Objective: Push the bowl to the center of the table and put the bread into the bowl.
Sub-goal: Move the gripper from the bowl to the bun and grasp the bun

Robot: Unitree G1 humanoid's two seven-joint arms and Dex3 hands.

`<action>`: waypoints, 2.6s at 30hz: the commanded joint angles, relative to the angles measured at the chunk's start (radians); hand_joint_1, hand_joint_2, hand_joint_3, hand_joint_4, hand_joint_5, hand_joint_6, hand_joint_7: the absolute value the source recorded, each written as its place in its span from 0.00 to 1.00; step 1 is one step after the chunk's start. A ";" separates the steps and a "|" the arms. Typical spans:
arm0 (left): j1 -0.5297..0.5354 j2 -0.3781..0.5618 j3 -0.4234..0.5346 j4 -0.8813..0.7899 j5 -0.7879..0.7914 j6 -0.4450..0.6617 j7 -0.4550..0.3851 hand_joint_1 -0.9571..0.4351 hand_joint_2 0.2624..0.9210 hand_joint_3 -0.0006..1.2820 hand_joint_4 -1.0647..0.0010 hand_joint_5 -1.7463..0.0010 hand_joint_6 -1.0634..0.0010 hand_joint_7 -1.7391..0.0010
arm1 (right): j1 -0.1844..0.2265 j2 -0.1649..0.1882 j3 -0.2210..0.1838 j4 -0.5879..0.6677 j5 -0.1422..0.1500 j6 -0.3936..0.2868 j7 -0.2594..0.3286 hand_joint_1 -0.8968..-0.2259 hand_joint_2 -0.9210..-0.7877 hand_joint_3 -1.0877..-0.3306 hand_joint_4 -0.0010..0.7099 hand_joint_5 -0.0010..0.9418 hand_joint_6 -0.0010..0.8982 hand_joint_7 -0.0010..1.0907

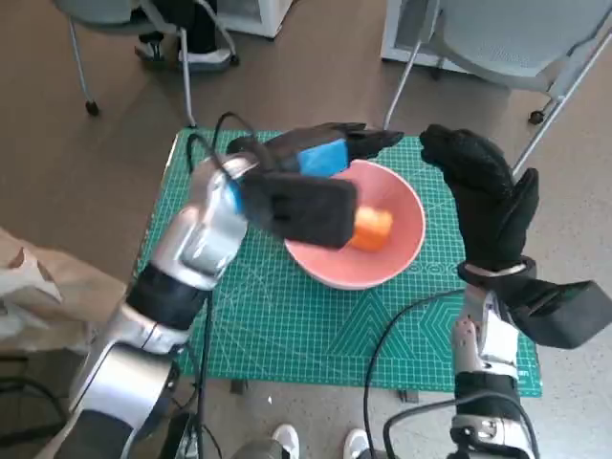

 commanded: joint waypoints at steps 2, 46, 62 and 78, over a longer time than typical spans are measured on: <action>0.110 0.138 0.090 -0.185 0.015 0.057 -0.005 0.39 0.76 0.02 1.00 1.00 0.91 1.00 | 0.023 0.000 0.004 0.013 -0.004 0.006 -0.004 0.39 0.00 0.48 0.34 0.00 0.11 0.45; 0.221 0.231 0.066 -0.135 0.128 0.241 0.037 0.41 0.67 0.00 1.00 1.00 0.87 1.00 | -0.017 -0.025 0.000 0.079 0.017 0.010 0.057 0.42 0.00 0.46 0.35 0.00 0.11 0.45; 0.006 0.129 -0.079 0.342 0.179 0.213 0.038 0.39 0.65 0.00 1.00 1.00 0.89 1.00 | 0.004 -0.041 -0.009 0.054 0.017 0.019 0.051 0.40 0.00 0.46 0.35 0.00 0.11 0.45; -0.133 0.039 -0.172 0.701 0.224 0.172 0.099 0.36 0.65 0.00 1.00 1.00 0.89 1.00 | 0.016 -0.041 -0.008 0.036 0.014 0.029 0.040 0.40 0.00 0.46 0.35 0.00 0.11 0.45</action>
